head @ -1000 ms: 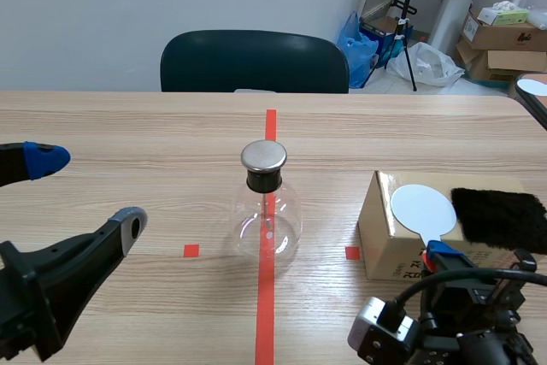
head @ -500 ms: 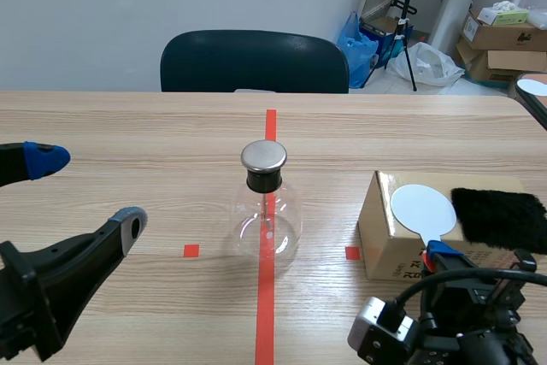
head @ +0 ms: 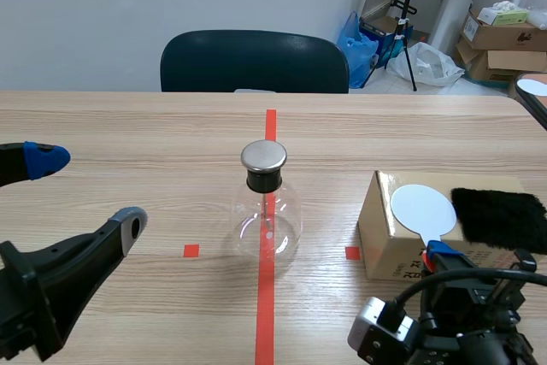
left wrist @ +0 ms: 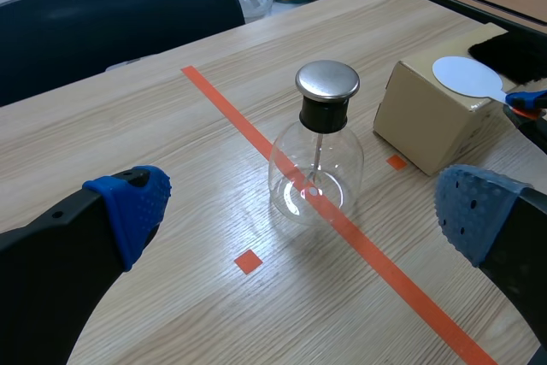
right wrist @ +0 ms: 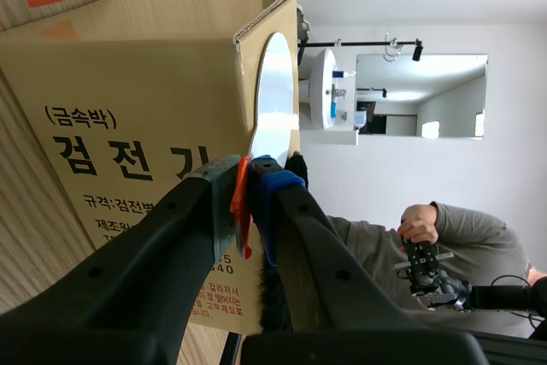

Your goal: Do the electroscope experiment

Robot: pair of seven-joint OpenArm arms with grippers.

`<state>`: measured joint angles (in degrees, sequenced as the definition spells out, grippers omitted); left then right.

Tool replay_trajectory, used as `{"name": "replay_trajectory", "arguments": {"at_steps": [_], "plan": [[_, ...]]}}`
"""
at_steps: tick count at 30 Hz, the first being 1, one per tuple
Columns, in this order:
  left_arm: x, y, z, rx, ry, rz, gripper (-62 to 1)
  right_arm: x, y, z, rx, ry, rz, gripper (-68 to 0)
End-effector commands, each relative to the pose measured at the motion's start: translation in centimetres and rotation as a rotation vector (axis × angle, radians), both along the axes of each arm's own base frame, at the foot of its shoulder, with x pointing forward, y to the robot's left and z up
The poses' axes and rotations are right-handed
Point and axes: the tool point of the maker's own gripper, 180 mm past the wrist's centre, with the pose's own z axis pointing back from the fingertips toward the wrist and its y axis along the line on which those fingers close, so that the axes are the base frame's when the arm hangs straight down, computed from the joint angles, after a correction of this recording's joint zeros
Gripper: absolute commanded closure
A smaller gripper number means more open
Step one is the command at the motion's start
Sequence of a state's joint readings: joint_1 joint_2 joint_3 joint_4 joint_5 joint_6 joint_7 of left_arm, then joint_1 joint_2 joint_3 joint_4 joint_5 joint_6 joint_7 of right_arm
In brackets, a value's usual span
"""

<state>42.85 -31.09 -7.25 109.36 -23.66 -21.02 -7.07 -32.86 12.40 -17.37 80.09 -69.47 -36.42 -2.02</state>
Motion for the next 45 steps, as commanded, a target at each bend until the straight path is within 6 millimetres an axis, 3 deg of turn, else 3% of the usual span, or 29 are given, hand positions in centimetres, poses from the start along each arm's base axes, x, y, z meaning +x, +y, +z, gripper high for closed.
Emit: {"name": "replay_trajectory", "arguments": {"at_steps": [1, 33, 45], "plan": [[0.1, -0.3, 0.9, -0.028, -0.023, 0.003, -62.3, 0.7, -0.4, 0.8, -0.007, -0.029, -0.006, -0.8], [0.1, -0.3, 0.9, -0.028, -0.023, 0.003, -62.3, 0.7, -0.6, 0.8, -0.008, -0.031, -0.014, -0.9], [0.1, -0.3, 0.9, -0.029, -0.023, 0.002, -62.3, 1.0, 0.8, 2.9, -0.064, -0.123, 0.015, -1.0]]}}
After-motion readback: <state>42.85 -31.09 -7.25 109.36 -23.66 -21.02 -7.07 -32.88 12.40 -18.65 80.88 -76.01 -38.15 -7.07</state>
